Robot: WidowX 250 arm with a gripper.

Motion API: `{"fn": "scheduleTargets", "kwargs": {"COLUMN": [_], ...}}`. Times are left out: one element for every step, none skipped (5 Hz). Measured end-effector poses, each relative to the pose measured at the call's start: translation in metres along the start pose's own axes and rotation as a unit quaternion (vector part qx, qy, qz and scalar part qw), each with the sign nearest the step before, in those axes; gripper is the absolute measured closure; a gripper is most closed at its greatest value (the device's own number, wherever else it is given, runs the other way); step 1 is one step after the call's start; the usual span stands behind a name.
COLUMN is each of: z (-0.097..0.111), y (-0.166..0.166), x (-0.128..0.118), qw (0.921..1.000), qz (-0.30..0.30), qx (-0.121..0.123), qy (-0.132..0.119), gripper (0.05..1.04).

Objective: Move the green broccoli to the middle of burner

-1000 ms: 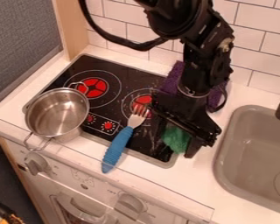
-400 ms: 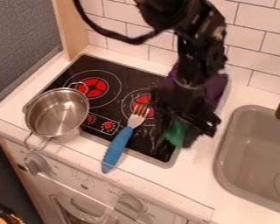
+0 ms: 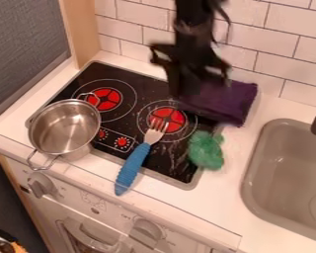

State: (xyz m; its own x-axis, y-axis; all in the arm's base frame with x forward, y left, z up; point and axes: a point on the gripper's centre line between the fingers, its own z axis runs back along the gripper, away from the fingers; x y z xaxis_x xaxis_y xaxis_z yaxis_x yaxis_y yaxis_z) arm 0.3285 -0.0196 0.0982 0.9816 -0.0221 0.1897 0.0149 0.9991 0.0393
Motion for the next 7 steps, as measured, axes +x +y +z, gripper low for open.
{"fn": "scheduleTargets", "kwargs": {"z": [0.003, -0.013, -0.017, -0.017, -0.018, -0.036, -0.051], "y": [0.026, 0.021, -0.021, -0.067, -0.083, -0.093, -0.093], "x": [0.020, 0.020, 0.010, -0.010, -0.016, -0.023, -0.023], "qw": [0.9996, 0.9998, 0.9977, 0.9931, 0.9921, 0.9901, 0.9901], "qz": [0.022, -0.006, -0.064, -0.115, -0.124, -0.134, -0.128], "qx": [0.009, 0.013, 0.012, 0.007, 0.001, 0.004, 0.014], "qy": [-0.012, 0.009, 0.017, 0.020, 0.017, 0.041, 0.055], "gripper": [0.967, 0.770, 0.496, 0.196, 0.067, 0.074, 0.077]}}
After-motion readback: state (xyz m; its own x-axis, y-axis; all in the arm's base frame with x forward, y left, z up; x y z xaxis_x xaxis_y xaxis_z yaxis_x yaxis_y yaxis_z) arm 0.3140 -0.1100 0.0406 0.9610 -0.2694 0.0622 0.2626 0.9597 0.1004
